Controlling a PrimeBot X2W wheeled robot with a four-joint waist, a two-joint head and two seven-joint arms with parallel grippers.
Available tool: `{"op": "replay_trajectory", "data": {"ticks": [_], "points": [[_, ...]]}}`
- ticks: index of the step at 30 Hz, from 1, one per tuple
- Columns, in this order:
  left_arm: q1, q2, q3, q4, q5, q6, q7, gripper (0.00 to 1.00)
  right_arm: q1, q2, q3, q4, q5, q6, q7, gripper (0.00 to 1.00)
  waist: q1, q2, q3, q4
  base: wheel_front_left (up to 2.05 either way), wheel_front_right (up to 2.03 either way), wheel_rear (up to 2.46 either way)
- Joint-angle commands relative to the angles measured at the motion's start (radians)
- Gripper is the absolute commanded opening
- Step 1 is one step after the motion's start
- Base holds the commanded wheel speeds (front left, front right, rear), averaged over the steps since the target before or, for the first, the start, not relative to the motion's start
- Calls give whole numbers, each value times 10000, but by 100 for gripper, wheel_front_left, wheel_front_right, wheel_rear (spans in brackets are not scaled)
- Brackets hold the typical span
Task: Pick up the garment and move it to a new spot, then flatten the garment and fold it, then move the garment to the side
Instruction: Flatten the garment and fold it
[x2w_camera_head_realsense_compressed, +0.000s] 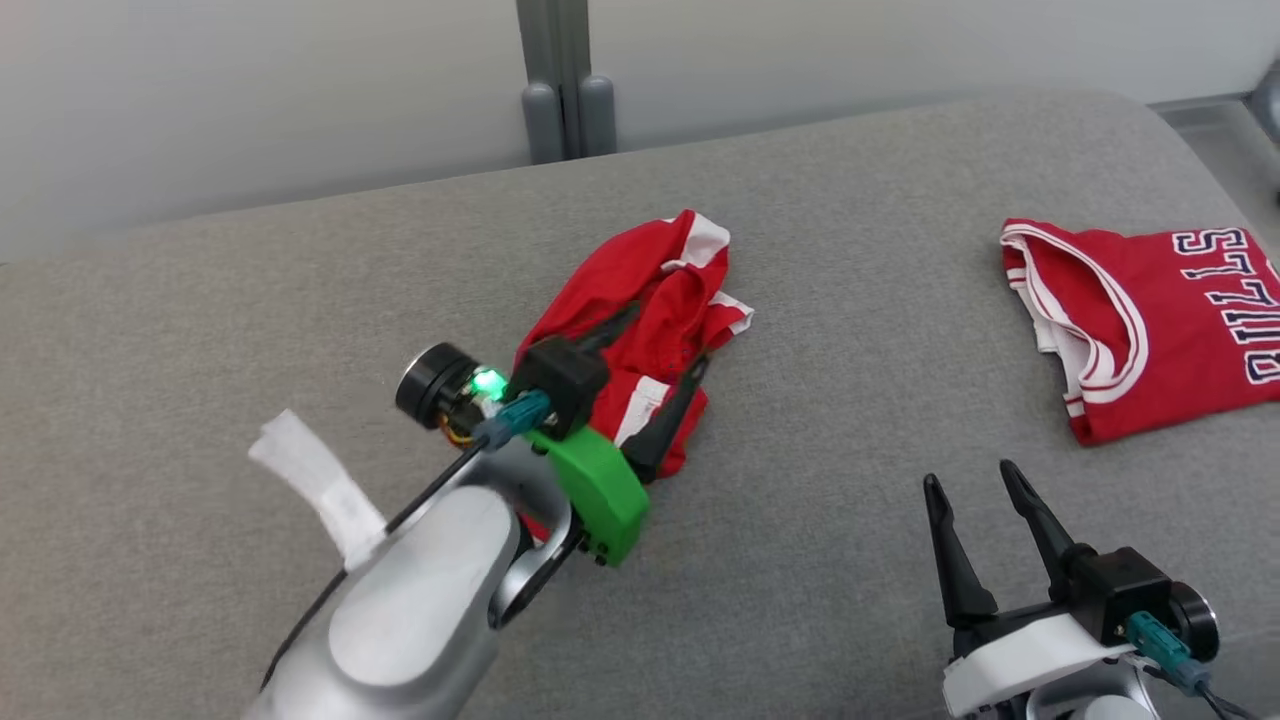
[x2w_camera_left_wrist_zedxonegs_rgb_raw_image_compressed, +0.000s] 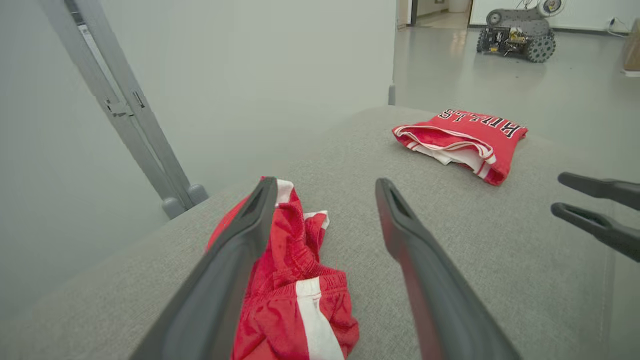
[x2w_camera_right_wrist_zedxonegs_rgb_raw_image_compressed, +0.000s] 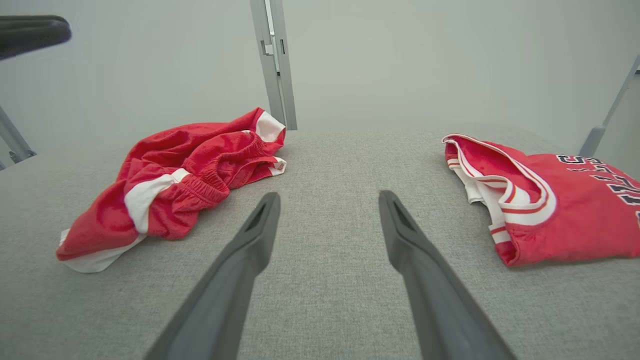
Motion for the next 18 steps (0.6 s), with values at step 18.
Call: {"op": "replay_trajectory", "data": {"ticks": [18], "points": [[-4130,1814,-5560,3672,-3493,12,2064,100,-644,181,359,285,570,-17,-1,100,0,-1,1877,-2671,0,0,0]]}}
